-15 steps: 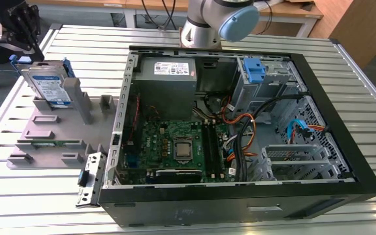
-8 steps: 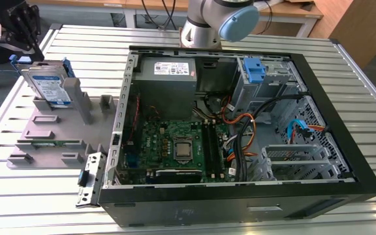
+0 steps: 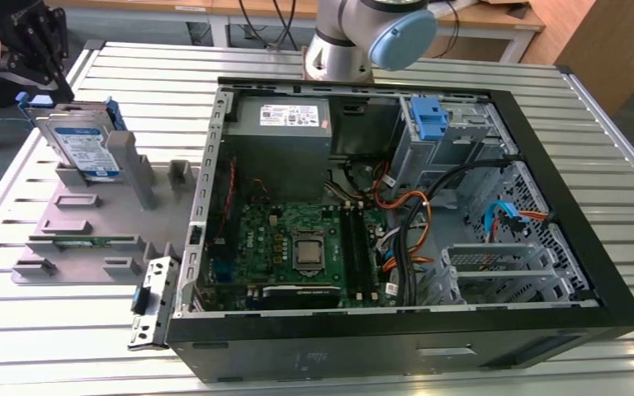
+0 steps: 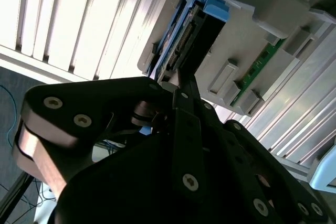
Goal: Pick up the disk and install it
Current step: 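Pick up the disk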
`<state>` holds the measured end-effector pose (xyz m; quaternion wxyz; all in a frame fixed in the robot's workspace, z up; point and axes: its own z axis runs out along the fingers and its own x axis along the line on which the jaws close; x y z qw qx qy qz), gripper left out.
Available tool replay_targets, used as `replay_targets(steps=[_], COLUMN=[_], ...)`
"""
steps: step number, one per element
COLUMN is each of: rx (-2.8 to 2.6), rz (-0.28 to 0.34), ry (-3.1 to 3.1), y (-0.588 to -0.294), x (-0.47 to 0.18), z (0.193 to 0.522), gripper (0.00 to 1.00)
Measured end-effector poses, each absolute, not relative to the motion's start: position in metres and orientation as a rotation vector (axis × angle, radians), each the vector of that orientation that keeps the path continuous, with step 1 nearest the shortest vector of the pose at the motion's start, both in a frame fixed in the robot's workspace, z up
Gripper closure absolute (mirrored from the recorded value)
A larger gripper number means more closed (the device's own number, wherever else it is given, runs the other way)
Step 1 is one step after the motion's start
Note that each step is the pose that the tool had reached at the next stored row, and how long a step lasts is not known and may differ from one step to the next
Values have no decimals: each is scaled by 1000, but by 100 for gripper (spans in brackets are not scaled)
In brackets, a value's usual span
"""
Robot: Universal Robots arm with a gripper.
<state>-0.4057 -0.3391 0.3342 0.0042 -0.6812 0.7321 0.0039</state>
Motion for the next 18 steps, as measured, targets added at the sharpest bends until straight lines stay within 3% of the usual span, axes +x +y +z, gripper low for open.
replay_targets(steps=[18], rx=[-2136], rz=[19], ry=[2296], y=[-339], x=[-406], z=[335], gripper=[89])
